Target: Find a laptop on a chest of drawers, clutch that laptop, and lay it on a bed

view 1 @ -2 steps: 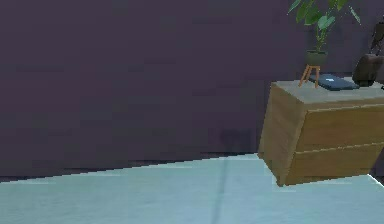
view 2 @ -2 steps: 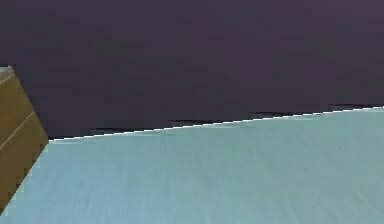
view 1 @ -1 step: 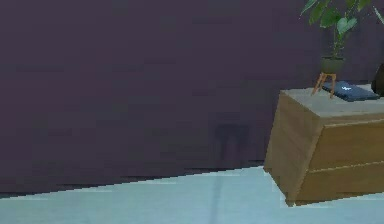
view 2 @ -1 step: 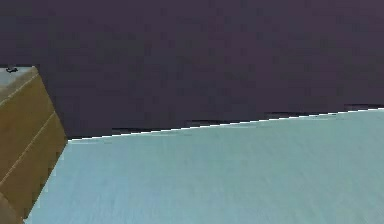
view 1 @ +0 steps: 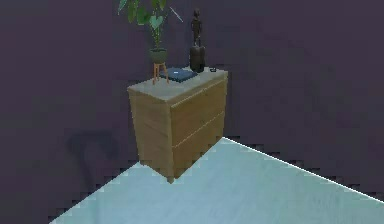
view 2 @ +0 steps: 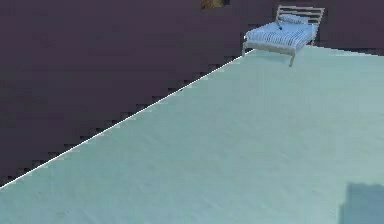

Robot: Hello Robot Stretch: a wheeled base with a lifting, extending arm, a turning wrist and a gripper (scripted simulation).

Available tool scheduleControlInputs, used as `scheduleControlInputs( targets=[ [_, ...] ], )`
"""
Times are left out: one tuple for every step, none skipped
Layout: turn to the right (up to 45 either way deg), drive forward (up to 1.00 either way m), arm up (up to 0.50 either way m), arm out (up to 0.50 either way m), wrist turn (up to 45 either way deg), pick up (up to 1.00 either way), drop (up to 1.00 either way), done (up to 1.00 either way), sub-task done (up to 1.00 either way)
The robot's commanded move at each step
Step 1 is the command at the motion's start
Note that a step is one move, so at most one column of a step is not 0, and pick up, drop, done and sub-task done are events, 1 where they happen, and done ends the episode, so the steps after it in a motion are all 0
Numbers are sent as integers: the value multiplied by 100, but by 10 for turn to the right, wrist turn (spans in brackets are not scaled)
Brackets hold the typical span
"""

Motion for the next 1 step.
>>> scheduleControlInputs(
  targets=[
    [0,60,0,0,0,0,0,0,0]
  ],
)
